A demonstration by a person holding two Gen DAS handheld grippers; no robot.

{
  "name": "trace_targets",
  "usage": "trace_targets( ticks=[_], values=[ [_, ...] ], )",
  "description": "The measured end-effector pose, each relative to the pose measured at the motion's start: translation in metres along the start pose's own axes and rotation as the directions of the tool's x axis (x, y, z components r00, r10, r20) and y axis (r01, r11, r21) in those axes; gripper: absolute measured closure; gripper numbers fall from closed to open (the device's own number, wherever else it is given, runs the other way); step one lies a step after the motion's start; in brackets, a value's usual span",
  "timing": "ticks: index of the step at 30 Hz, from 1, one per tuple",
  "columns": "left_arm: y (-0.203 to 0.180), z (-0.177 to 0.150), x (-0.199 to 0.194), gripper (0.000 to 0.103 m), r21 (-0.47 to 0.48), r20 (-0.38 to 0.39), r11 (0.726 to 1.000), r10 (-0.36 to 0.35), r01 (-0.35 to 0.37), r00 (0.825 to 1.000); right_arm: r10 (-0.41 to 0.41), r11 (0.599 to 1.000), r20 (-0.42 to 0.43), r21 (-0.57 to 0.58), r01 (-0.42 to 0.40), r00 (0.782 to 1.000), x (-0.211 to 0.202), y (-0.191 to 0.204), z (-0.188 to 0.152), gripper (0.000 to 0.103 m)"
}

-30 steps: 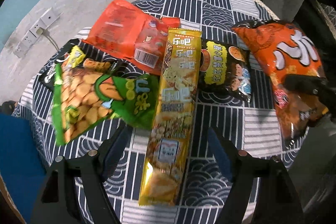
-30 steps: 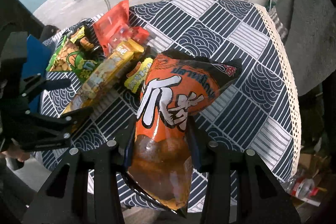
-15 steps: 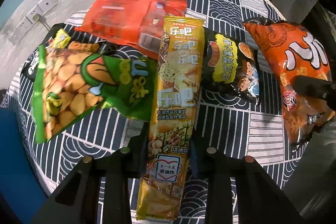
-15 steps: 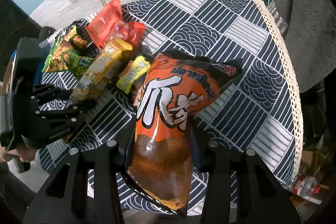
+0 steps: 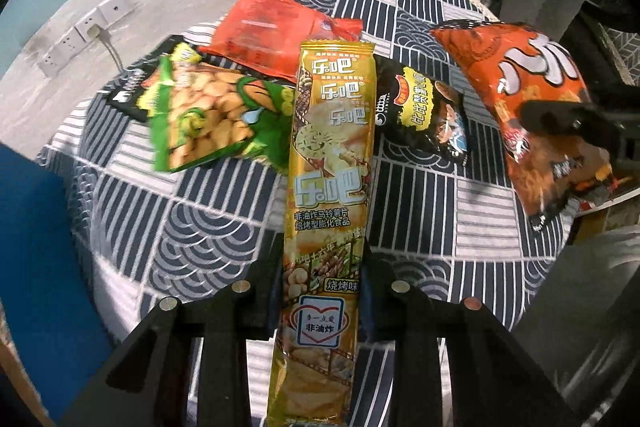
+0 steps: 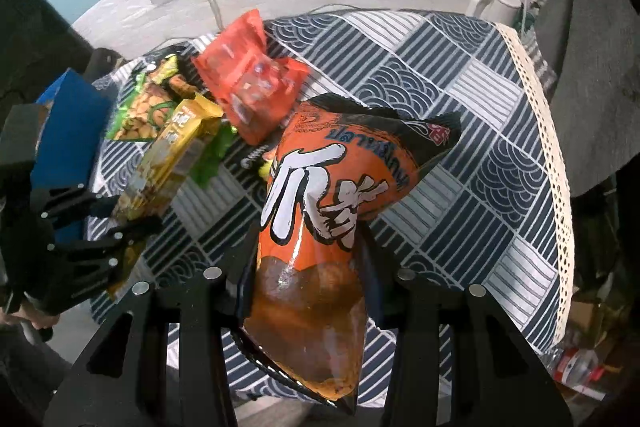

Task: Organize snacks
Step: 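Lift both held packets and carry them over the cardboard box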

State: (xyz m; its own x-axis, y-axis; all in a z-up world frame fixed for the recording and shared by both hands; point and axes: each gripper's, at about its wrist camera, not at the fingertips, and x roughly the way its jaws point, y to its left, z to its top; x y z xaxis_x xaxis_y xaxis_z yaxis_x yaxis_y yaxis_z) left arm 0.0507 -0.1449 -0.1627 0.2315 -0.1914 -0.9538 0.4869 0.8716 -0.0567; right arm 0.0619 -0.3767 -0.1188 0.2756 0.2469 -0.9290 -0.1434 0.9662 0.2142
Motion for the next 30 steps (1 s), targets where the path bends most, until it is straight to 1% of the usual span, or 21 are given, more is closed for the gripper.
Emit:
trace_targets(
  ticks=[6,13,22,25,30],
  values=[
    [0.016,-0.008,-0.037,0.072,-0.031,0.054,0.999,0.034,-0.032,0.998,-0.001,0.999,0.031,-0.039,0.002,1.000,-0.014,0.020,0.005,0.061],
    [0.041,-0.025,-0.078,0.072,-0.078,0.105,0.995,0.066,-0.057,0.992,0.011,0.997,0.061,-0.080,-0.006,0.998,-0.030,0.042,0.011,0.061],
    [0.068,-0.042,-0.114,0.072,-0.140,0.154,0.987,0.098,-0.077,0.983,0.029,0.991,0.087,-0.135,-0.017,0.996,-0.043,0.077,0.020,0.061],
    [0.075,-0.047,-0.123,0.072,-0.138,0.153,0.984,0.130,-0.109,0.980,0.038,0.987,0.096,-0.159,-0.022,0.995,-0.048,0.092,0.023,0.061],
    [0.096,-0.058,-0.136,0.072,-0.181,0.165,0.978,0.138,-0.107,0.977,0.062,0.977,0.107,-0.211,-0.039,0.992,-0.055,0.123,0.031,0.061]
  ],
)
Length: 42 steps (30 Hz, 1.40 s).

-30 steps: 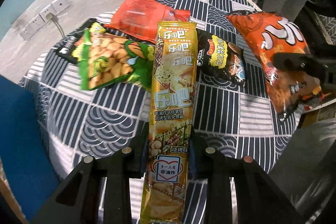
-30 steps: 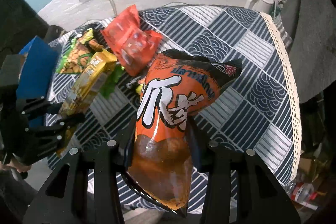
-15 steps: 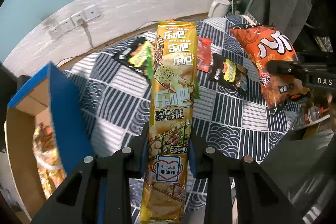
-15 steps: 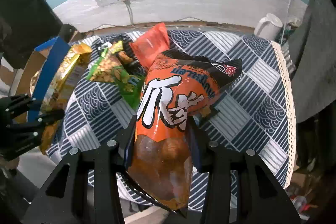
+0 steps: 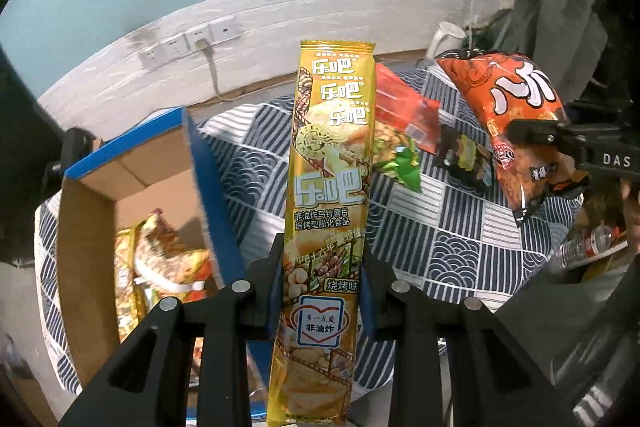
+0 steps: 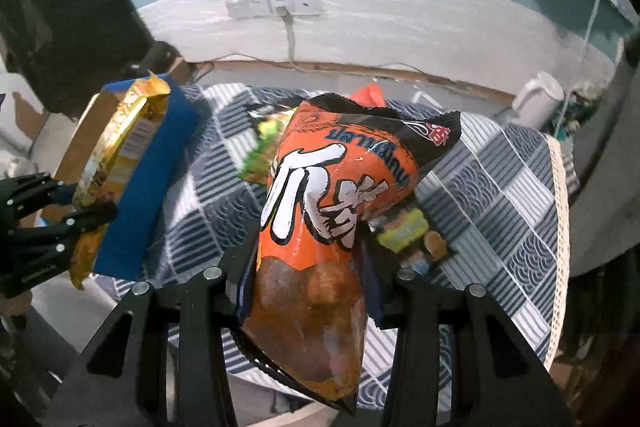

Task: Organize snacks
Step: 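Lift both held packets and carry them over the cardboard box, then open both tools to drop the packets into the box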

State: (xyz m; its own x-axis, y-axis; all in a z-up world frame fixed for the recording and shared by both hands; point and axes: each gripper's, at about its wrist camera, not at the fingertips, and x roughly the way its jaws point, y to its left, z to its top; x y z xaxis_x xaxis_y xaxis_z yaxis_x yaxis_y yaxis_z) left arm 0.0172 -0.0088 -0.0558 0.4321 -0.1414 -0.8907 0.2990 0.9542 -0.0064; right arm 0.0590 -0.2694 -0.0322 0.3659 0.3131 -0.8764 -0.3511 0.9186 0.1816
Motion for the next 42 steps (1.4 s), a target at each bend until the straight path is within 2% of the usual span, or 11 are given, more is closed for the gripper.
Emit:
trace_targets(
  ticks=[9,19,35,42],
  values=[
    [0.050,-0.008,-0.015,0.072,-0.102,0.023,0.995,0.016,-0.014,1.000,0.058,0.995,0.010,-0.084,-0.057,0.998,0.001,0.058,0.027,0.061],
    [0.100,-0.018,-0.024,0.072,-0.157,0.046,0.984,0.090,-0.082,0.995,0.108,0.982,-0.025,-0.153,-0.111,0.994,0.027,0.117,0.050,0.061],
    [0.178,-0.054,-0.009,0.072,-0.258,-0.008,0.950,0.178,-0.174,0.984,0.173,0.949,-0.104,-0.247,-0.194,0.979,0.071,0.213,0.086,0.061],
    [0.209,-0.066,0.005,0.072,-0.324,-0.041,0.930,0.173,-0.177,0.984,0.182,0.932,-0.130,-0.293,-0.213,0.975,0.089,0.253,0.100,0.061]
  ],
)
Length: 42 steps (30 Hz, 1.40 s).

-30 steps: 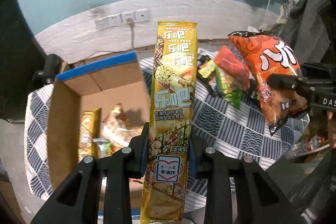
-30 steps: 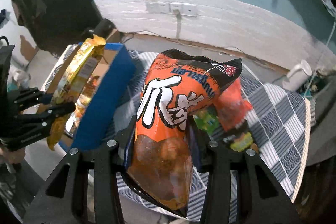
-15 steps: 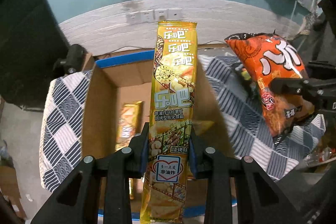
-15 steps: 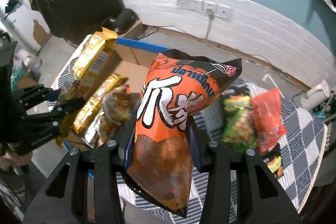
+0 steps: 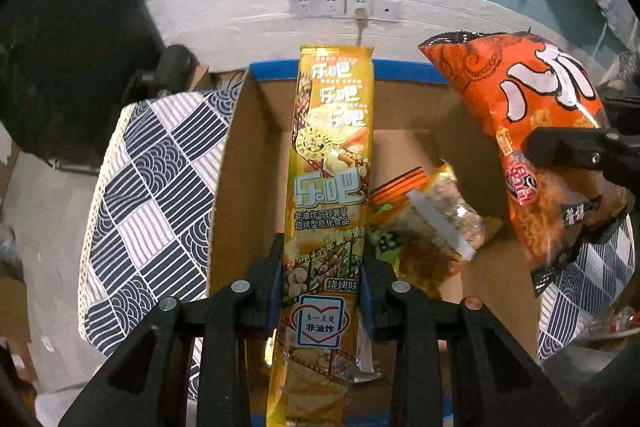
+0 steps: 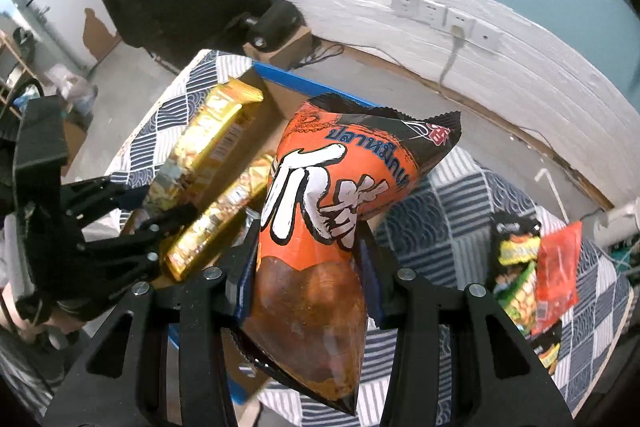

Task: Organize snacks
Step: 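Open both tools to drop the packets into the box, then move both tools back over the remaining snack pile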

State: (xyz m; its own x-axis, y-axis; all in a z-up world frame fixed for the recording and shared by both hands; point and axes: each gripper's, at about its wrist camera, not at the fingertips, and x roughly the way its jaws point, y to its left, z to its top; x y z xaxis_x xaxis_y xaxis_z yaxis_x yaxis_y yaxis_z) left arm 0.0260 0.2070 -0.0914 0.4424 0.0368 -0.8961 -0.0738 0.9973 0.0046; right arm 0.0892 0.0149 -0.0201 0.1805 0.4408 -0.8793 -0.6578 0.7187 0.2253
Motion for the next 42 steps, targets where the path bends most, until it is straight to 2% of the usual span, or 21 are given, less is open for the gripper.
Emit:
trace_targets(
  ticks=[6,11,12,13,15,16,18,20,21,24,42],
  values=[
    [0.015,0.003,0.007,0.071,-0.061,-0.003,0.998,-0.022,0.022,1.000,0.018,1.000,-0.027,-0.017,-0.019,0.999,0.021,0.011,0.015,0.060],
    [0.019,0.005,0.001,0.072,-0.086,0.014,0.996,-0.025,0.026,1.000,0.038,0.999,-0.019,-0.021,-0.038,0.999,0.027,0.010,0.023,0.059],
    [0.019,0.005,-0.001,0.072,-0.086,0.019,0.996,-0.024,0.025,1.000,0.037,0.999,-0.015,-0.020,-0.037,0.999,0.026,0.008,0.023,0.055],
    [0.019,0.006,-0.002,0.072,-0.087,0.024,0.996,-0.021,0.023,0.999,0.033,0.999,-0.009,-0.018,-0.033,0.999,0.023,0.006,0.023,0.045],
    [0.016,0.007,-0.003,0.071,-0.083,0.023,0.996,-0.026,0.027,0.999,0.017,1.000,0.010,-0.021,-0.017,1.000,0.018,0.004,0.022,0.041],
    [0.014,0.008,-0.003,0.069,-0.078,0.018,0.997,-0.026,0.027,1.000,0.015,1.000,0.015,-0.020,-0.014,1.000,0.016,0.002,0.021,0.041],
    [0.010,0.010,-0.004,0.056,-0.069,0.018,0.997,-0.020,0.022,1.000,0.017,1.000,0.016,-0.016,-0.017,1.000,0.012,-0.001,0.020,0.041],
    [0.004,0.011,-0.006,0.033,-0.055,0.030,0.998,-0.005,0.006,1.000,0.020,1.000,0.020,-0.010,-0.020,1.000,0.008,-0.005,0.018,0.041],
    [0.001,0.012,-0.008,0.029,-0.047,0.035,0.999,0.011,-0.009,0.999,0.018,1.000,0.022,-0.010,-0.018,1.000,0.006,-0.007,0.016,0.040],
    [-0.010,0.014,-0.013,0.028,-0.009,0.053,1.000,0.019,-0.018,0.998,0.000,1.000,0.029,-0.011,0.000,1.000,-0.001,-0.014,0.012,0.034],
    [-0.084,0.022,-0.030,0.027,0.136,0.065,0.991,-0.028,0.019,0.997,-0.089,0.996,0.059,0.033,0.087,0.994,-0.042,-0.071,-0.035,0.031]
  ],
)
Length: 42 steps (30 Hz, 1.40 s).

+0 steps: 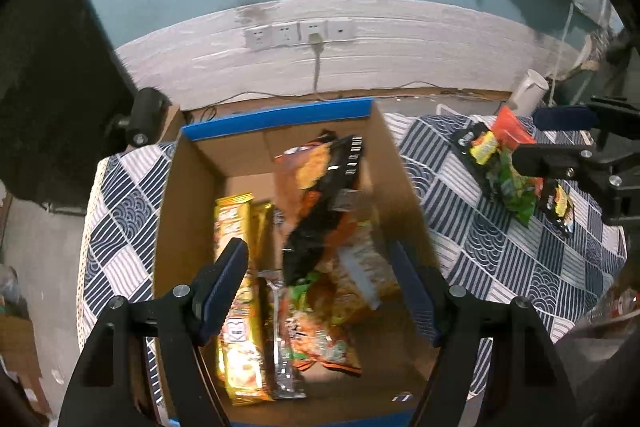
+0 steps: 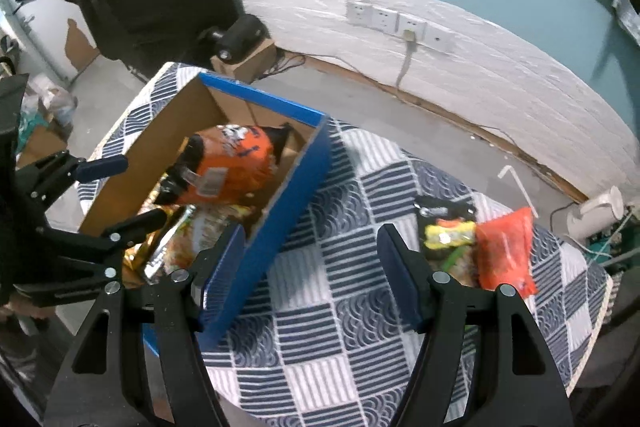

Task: Organize snacks
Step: 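Move both tools back over the remaining snack pile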

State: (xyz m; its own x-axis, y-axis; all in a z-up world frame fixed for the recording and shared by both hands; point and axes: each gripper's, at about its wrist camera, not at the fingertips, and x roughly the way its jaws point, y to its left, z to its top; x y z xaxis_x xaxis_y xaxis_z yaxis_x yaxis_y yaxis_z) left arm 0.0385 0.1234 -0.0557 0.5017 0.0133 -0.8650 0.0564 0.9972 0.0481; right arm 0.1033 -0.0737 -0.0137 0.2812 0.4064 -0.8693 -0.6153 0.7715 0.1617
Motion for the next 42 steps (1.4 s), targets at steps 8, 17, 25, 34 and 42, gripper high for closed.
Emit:
trace_targets(
  ticks=[8,17,25,34,42],
  values=[
    [-0.036,0.005,-0.002,0.026,0.067,-0.004,0.998,-0.019,0.020,1.000,-0.052,0.998,0.015,0.034,0.051,0.999,-0.019,-0.035,-0.025,0.029],
    [-0.078,0.007,0.004,0.024,0.130,-0.034,0.990,-0.044,0.049,0.998,-0.091,0.992,0.018,0.093,0.089,0.996,-0.035,-0.079,-0.051,0.029],
    [-0.121,0.009,0.013,0.024,0.192,-0.060,0.979,-0.059,0.070,0.996,-0.145,0.979,-0.003,0.144,0.144,0.989,-0.041,-0.120,-0.076,0.028],
    [-0.163,0.005,0.035,0.023,0.247,-0.123,0.964,-0.066,0.095,0.990,-0.196,0.965,-0.045,0.171,0.201,0.980,-0.041,-0.167,-0.105,0.028],
    [-0.187,0.003,0.061,0.023,0.253,-0.177,0.962,-0.058,0.103,0.983,-0.190,0.950,-0.094,0.234,0.207,0.977,-0.018,-0.209,-0.129,0.028]
  ],
)
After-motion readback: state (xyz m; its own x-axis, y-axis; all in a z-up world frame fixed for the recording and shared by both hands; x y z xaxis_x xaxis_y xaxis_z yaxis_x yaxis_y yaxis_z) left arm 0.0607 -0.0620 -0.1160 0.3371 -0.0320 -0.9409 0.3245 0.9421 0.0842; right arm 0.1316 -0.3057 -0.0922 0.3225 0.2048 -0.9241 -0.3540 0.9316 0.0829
